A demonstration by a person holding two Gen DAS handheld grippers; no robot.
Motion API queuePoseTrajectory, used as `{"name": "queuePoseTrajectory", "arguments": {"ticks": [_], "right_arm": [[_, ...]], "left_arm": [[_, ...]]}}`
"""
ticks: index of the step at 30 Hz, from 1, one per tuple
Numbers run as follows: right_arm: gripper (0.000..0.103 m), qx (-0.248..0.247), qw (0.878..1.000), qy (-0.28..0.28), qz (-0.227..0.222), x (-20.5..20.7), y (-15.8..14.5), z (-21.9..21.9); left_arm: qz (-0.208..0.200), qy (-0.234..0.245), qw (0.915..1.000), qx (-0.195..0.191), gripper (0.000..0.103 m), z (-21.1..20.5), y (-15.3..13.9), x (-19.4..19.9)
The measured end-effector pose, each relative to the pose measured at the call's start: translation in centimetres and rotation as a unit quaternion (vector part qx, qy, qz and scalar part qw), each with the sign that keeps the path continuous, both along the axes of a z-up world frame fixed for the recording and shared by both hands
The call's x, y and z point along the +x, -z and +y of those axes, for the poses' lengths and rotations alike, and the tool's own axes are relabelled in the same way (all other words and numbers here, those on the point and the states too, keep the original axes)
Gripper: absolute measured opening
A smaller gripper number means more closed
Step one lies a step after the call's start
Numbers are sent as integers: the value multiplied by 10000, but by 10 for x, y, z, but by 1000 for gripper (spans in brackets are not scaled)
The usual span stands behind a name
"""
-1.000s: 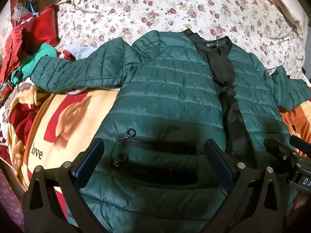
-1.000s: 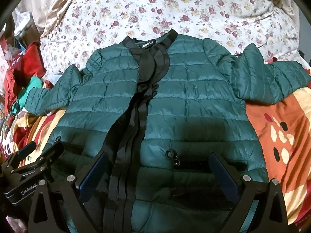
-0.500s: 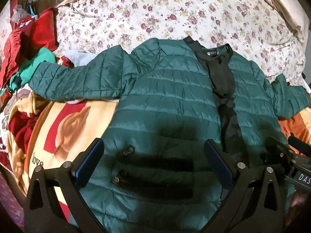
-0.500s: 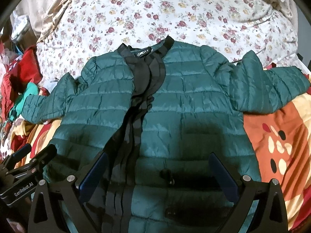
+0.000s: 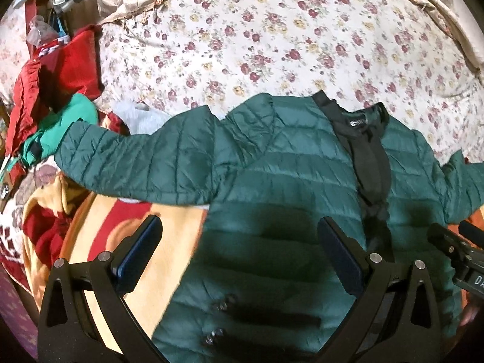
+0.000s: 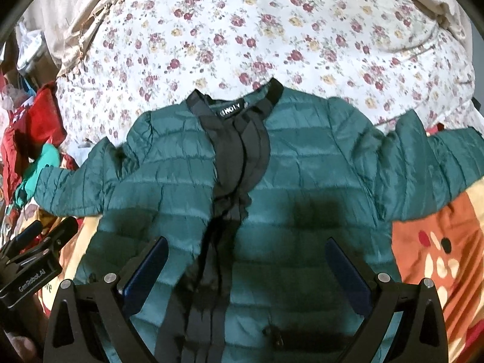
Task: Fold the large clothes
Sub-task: 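Move the left gripper to the sleeve nearest it and grasp its cuff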
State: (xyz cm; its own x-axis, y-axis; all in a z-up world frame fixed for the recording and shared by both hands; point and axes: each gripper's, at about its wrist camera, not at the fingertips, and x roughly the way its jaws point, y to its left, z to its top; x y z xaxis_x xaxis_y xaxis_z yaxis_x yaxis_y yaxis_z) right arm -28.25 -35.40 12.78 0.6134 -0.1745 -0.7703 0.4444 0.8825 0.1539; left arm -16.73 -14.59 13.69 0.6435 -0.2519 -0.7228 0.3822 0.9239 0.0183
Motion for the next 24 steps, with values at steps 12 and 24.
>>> {"name": "queuePoseTrajectory", "arguments": {"ticks": [12,24], "right_arm": [[103,95,9999,-5,-122,47,-5,-12],[103,17,9998,-153,-129,97,8,-15]], "left_arm": [[50,-176,9998,0,102,-4,-1,49],[84,-351,9993,-134,102,-3,8,97]]}}
